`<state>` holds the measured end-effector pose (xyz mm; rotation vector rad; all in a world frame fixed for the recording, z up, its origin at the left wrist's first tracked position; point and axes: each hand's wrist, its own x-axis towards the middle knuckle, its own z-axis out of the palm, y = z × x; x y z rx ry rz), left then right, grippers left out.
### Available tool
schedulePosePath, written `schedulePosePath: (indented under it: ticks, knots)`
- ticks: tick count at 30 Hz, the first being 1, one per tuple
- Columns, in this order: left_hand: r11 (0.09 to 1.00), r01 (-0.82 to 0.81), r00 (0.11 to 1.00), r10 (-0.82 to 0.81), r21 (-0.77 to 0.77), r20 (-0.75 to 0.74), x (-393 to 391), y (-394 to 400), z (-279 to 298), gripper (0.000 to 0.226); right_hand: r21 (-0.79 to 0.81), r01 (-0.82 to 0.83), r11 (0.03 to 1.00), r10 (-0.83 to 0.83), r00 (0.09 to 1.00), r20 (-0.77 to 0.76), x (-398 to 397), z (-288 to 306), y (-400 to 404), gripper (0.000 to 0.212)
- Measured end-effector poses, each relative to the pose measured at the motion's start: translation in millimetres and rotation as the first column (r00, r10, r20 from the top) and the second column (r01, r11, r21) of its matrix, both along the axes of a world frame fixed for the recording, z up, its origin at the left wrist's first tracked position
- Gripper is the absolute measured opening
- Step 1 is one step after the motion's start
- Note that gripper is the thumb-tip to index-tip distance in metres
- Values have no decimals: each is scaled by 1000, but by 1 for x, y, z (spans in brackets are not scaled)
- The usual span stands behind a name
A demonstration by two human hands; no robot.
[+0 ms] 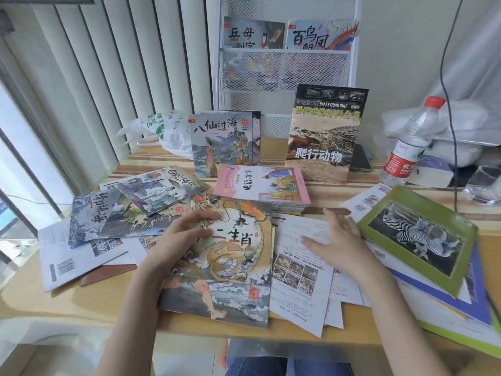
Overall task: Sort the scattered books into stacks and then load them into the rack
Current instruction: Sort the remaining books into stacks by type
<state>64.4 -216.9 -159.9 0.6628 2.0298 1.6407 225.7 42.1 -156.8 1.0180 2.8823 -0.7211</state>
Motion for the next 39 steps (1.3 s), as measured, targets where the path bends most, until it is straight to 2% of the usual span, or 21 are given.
schedulePosePath:
  ticks: [2, 3, 6, 10, 12, 14, 16, 19, 21, 23, 25, 28, 33, 36, 39]
  knots:
    - [990, 125, 991, -127, -70, -31, 0, 0, -3, 29, 82, -64, 995, 55, 993, 105, -7, 7, 1, 90]
    - [987, 138, 989, -142, -85, -48, 2, 0, -4, 28, 108, -105, 989, 88, 984, 154, -11, 11, 2, 89]
    - [996, 33, 997, -39, -88, -68, 5, 5, -8, 25, 111, -181, 977, 146, 954, 263, -18, 18, 3, 96]
    - [990, -3, 996, -10, -138, -88, 4, 8, -11, 25, 168, -151, 974, 101, 957, 273, -21, 16, -5, 109]
    - [990, -10, 994, -6, -142, -108, 5, 9, -11, 25, 199, -132, 971, 84, 969, 233, -22, 15, -10, 105]
    - [986, -21, 990, -3, -168, -142, 6, 9, -10, 23, 120, -137, 983, 109, 970, 218, -23, 19, -9, 92]
    - [982, -25, 987, -5, -189, -158, 7, 10, -10, 21, 11, -153, 988, 145, 953, 264, -26, 25, -7, 80]
    - [983, -29, 985, -4, -183, -173, 8, 10, -10, 21, -19, -183, 983, 179, 927, 329, -32, 33, -4, 73]
    - [984, -24, 985, -6, -174, -170, 9, 9, -10, 22, -5, -190, 982, 183, 936, 302, -35, 36, -6, 68]
    - [984, -20, 986, -9, -176, -164, 8, 9, -11, 22, -1, -217, 976, 210, 939, 271, -36, 36, -10, 72]
    - [984, -23, 986, -7, -176, -164, 8, 10, -10, 21, -23, -235, 972, 232, 932, 280, -37, 37, -13, 76]
    - [986, -25, 986, -4, -168, -167, 9, 10, -9, 22, -86, -226, 970, 241, 918, 316, -37, 36, -15, 68]
    - [986, -26, 987, -1, -164, -159, 8, 10, -11, 22, -58, -192, 980, 200, 923, 328, -37, 44, -15, 80]
    - [991, -38, 992, 21, -129, -127, 11, 11, -9, 21, -23, -207, 978, 205, 933, 297, -37, 54, -10, 58]
    - [997, -69, 996, 67, -28, -57, 11, 9, -6, 20, 72, -167, 983, 156, 978, 138, -28, 76, -3, 39]
